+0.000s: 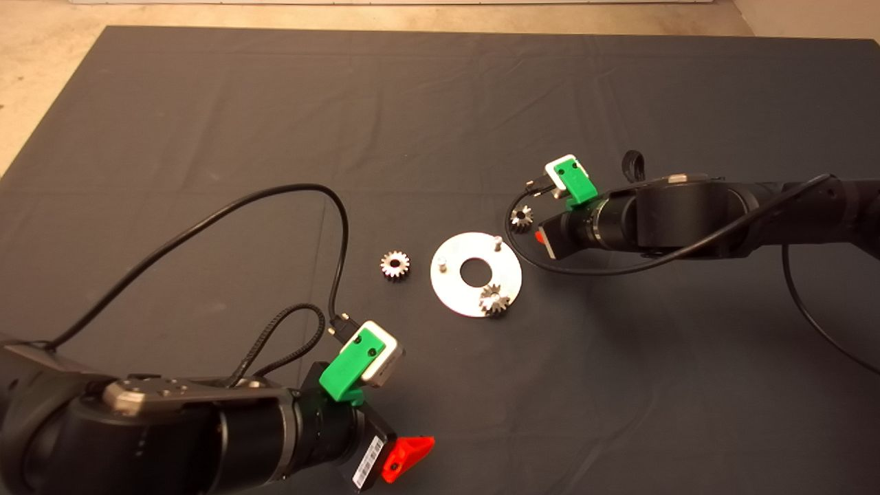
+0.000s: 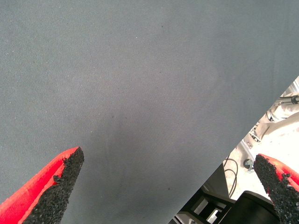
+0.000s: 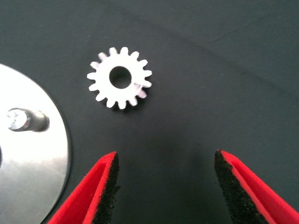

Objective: Install three planetary gears onto the carrier pins

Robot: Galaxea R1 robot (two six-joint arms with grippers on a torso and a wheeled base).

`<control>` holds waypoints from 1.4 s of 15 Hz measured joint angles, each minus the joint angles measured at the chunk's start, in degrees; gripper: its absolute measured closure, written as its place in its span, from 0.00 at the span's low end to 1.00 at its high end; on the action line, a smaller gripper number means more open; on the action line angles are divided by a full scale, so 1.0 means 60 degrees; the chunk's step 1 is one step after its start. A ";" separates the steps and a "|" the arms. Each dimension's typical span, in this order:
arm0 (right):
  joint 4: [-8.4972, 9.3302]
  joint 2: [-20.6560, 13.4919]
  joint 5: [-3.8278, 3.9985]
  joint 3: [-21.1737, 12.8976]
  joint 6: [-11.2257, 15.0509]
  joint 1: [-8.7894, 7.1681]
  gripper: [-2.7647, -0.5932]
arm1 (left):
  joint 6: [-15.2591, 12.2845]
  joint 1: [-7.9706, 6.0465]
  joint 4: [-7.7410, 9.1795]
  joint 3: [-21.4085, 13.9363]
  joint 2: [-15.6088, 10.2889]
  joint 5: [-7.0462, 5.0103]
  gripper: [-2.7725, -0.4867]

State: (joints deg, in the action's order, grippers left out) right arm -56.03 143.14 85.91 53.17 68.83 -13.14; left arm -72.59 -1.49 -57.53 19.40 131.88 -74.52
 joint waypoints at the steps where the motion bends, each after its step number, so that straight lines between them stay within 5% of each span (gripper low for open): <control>1: -0.0002 0.0003 0.0001 0.0058 0.0000 -0.0008 0.53 | 0.0000 0.0000 0.0000 0.0000 0.0002 0.0004 0.06; 4: -0.0002 0.0008 -0.0069 0.0065 0.0000 -0.0004 0.52 | 0.0000 0.0000 0.0002 0.0000 0.0002 0.0004 0.06; 6: -0.0002 -0.0006 -0.0327 0.0065 0.0004 -0.0004 0.52 | 0.0000 0.0000 0.0002 0.0000 0.0002 0.0004 0.06; 8: -0.0001 -0.0055 -0.0919 0.0065 0.0012 -0.0005 0.52 | -0.0004 0.0000 0.0002 0.0000 0.0002 0.0002 0.06; 9: 0.0000 -0.0083 -0.1388 0.0065 0.0030 -0.0004 0.52 | -0.0004 0.0000 0.0002 0.0000 0.0002 0.0008 0.06; 10: 0.0001 -0.0120 -0.1655 0.0109 0.0037 -0.0004 0.52 | -0.0004 0.0000 0.0002 0.0000 0.0002 0.0007 0.06; 14: 0.0026 -0.0203 -0.2126 0.0791 0.0037 -0.0001 0.46 | -0.0004 0.0000 0.0002 0.0000 0.0002 0.0003 0.06; 21: 0.0114 -0.0052 -0.2481 0.1241 0.0033 0.0029 0.39 | -0.0004 0.0000 0.0000 0.0004 0.0002 -0.0002 0.06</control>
State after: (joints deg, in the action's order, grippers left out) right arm -55.35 142.83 71.02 60.61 69.02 -12.97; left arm -72.62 -1.49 -57.53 19.42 131.89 -74.53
